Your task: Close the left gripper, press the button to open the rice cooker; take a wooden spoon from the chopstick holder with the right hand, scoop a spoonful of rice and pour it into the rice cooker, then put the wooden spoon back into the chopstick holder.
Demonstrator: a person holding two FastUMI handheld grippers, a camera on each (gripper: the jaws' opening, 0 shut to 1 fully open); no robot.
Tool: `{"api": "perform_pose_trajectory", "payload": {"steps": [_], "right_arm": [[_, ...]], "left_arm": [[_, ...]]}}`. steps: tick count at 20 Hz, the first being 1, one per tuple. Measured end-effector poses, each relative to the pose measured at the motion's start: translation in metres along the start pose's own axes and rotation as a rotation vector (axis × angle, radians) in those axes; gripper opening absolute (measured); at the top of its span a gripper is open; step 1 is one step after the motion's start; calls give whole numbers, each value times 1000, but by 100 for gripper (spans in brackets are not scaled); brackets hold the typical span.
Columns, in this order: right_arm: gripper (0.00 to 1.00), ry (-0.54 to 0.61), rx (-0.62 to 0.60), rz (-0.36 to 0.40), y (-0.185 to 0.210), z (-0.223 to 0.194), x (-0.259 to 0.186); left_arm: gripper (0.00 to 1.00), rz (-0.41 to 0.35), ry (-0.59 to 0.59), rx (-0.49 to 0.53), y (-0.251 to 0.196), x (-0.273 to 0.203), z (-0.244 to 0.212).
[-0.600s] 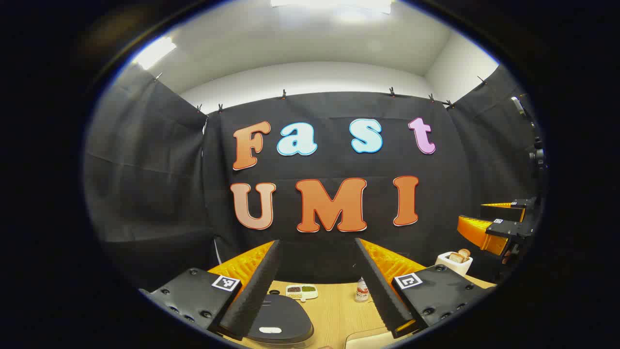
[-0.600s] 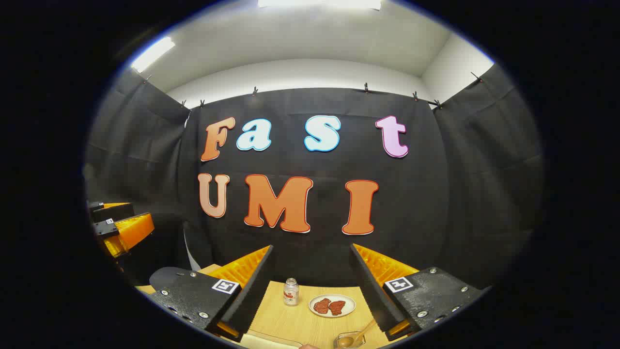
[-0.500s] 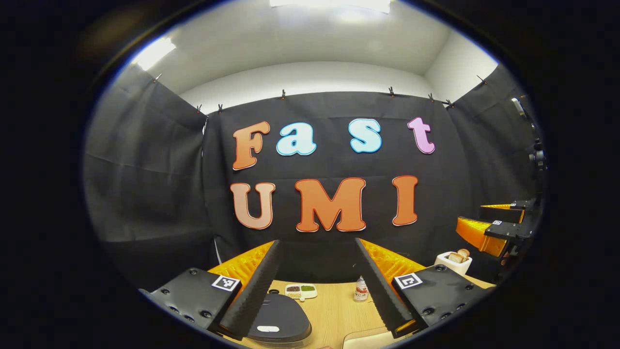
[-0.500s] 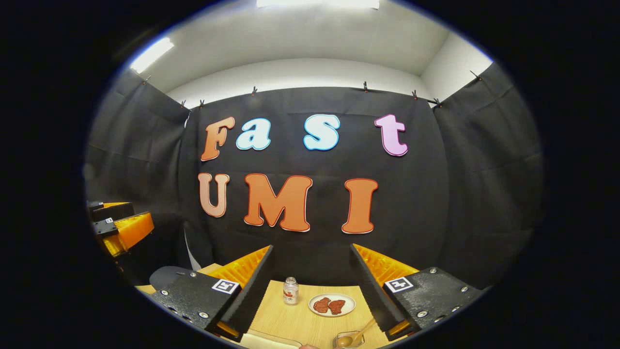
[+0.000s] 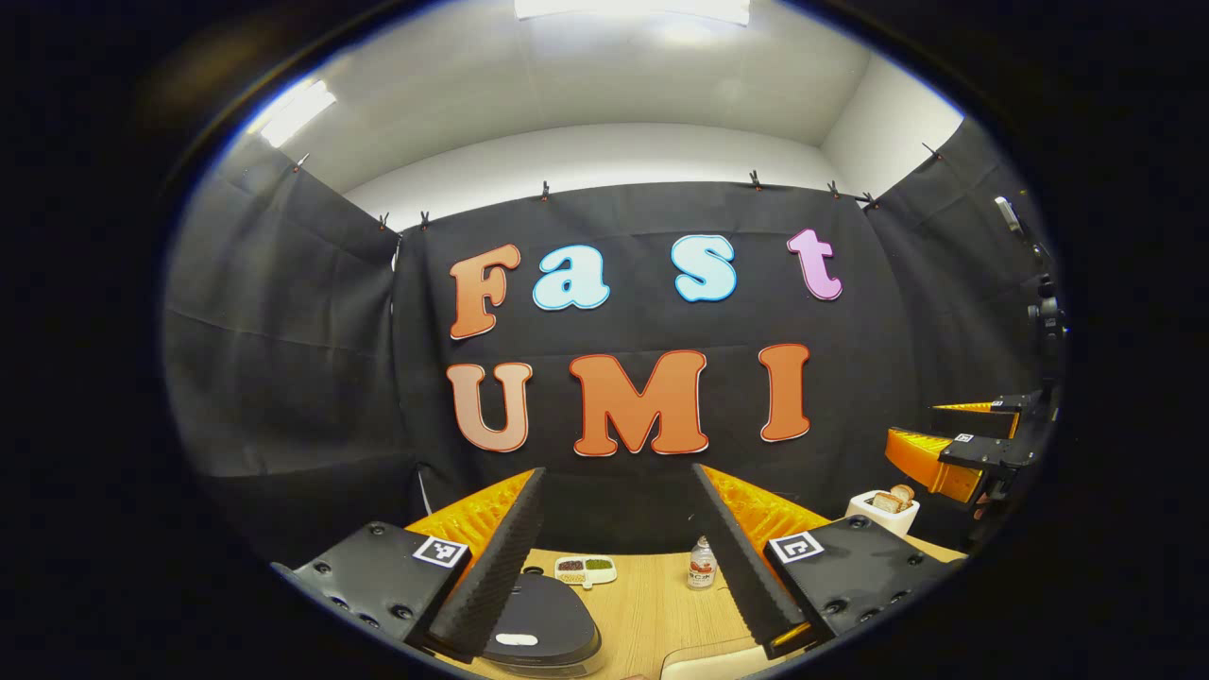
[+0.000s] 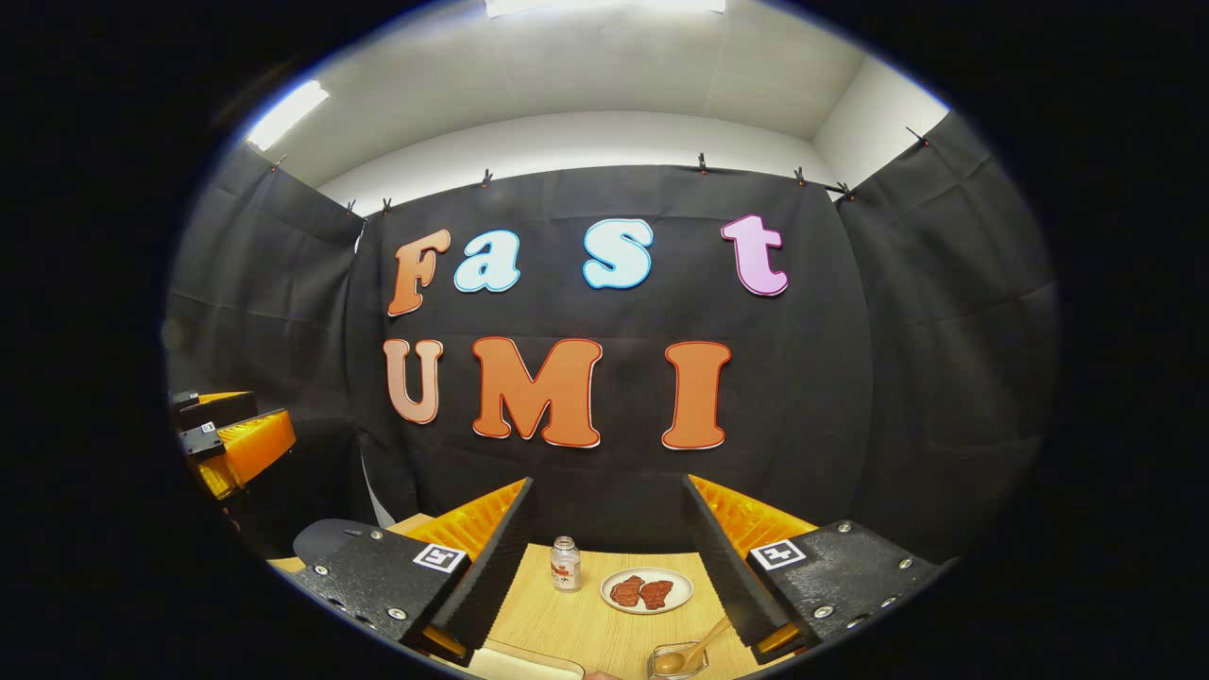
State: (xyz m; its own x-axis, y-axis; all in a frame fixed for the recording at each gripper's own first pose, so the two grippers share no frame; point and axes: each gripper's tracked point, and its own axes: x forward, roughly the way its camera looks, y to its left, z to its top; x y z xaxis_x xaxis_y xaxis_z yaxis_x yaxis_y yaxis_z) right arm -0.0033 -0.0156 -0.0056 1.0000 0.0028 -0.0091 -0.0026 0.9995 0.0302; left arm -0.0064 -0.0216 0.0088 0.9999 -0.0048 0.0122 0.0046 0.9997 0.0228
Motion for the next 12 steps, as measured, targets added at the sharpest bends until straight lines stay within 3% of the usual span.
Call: {"api": "perform_pose_trajectory", "payload": {"steps": [2,3,4,6,7,8,9,10,11,12], "right_arm": [[94,1,-1,6,1,0,0],[97,3,-5,4,1,-2,1],[96,5,-8,6,2,-4,1],[94,9,-8,7,3,-5,2],[94,9,-3,9,4,-5,2],[94,9,1,9,3,-5,2],[94,10,2,9,4,-5,3],[94,11,1,6,3,-6,4],[91,13,2,7,3,-7,5],[94,17,1,4,3,-9,7]], "left_arm": [[100,-3,4,0,-1,-1,0],[90,-2,4,1,-1,0,0],[100,-2,5,1,-1,0,0],[100,2,4,5,2,-1,1],[95,5,3,7,3,0,1],[100,6,6,6,4,1,0],[95,7,8,6,4,1,0],[100,10,10,5,6,2,-2],[100,13,11,7,7,2,-1],[100,21,11,12,9,2,-1]]}}
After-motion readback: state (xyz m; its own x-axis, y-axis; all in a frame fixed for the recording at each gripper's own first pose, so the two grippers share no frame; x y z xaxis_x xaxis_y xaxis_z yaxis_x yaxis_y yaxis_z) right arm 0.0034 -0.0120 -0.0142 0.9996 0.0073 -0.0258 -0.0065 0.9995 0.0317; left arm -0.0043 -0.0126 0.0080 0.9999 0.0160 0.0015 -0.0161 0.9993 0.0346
